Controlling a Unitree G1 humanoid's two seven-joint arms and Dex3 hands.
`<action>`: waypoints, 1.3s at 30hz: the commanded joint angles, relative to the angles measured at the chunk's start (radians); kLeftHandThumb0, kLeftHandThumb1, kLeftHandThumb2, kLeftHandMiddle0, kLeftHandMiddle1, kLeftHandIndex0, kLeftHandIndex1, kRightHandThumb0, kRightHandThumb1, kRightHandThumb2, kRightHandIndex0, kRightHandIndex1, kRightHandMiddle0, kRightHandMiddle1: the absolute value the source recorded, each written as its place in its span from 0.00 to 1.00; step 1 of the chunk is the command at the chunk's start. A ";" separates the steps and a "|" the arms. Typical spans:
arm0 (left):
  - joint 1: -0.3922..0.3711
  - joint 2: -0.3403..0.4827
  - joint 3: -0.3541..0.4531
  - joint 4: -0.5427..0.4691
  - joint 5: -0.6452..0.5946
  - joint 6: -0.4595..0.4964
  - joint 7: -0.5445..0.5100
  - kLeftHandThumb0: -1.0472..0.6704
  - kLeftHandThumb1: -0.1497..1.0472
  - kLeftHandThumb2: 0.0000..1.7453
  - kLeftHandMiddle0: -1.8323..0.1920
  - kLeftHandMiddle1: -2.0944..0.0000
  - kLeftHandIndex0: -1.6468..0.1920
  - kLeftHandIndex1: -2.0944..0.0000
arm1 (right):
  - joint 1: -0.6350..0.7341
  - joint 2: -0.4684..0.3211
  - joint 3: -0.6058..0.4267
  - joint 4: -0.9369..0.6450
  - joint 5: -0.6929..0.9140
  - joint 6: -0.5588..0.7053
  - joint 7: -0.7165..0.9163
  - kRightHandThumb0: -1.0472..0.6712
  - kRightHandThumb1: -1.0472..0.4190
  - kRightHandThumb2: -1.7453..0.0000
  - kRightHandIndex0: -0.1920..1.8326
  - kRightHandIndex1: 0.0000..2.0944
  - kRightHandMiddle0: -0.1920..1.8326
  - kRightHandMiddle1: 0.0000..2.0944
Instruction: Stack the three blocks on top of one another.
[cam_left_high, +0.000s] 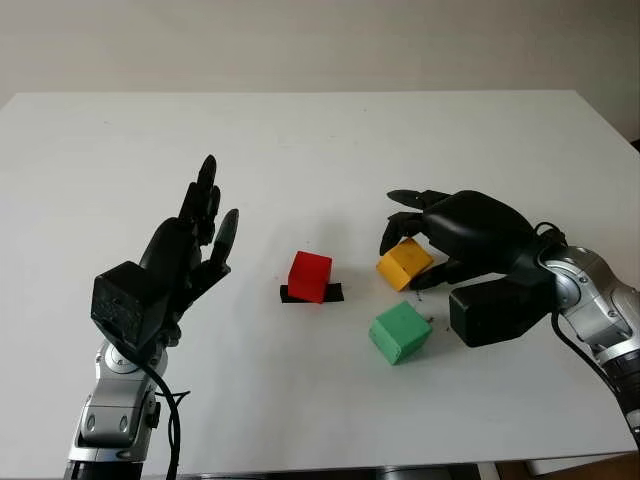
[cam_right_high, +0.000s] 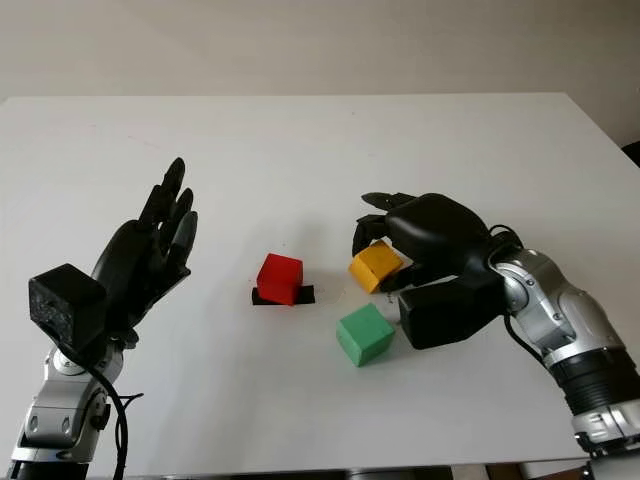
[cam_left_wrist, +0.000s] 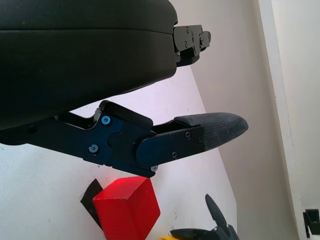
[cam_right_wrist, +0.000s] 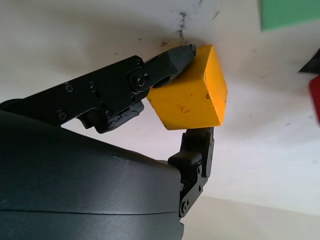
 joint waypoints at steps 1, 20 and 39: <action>-0.005 -0.002 -0.007 -0.009 0.002 0.002 0.000 0.17 1.00 0.36 0.96 0.98 0.98 0.98 | -0.043 -0.011 -0.025 -0.031 0.018 0.019 0.012 0.41 0.07 0.97 0.20 0.03 0.35 0.50; -0.005 -0.021 -0.025 -0.016 0.013 0.007 0.027 0.18 1.00 0.40 0.97 0.98 0.99 0.98 | -0.360 0.084 0.063 0.048 0.089 -0.042 0.202 0.40 0.09 0.97 0.21 0.03 0.36 0.51; 0.015 -0.034 -0.019 -0.030 0.010 0.001 0.043 0.17 1.00 0.42 0.97 0.97 0.99 0.97 | -0.489 0.214 0.159 0.216 0.108 -0.185 0.274 0.38 0.08 0.97 0.22 0.03 0.32 0.59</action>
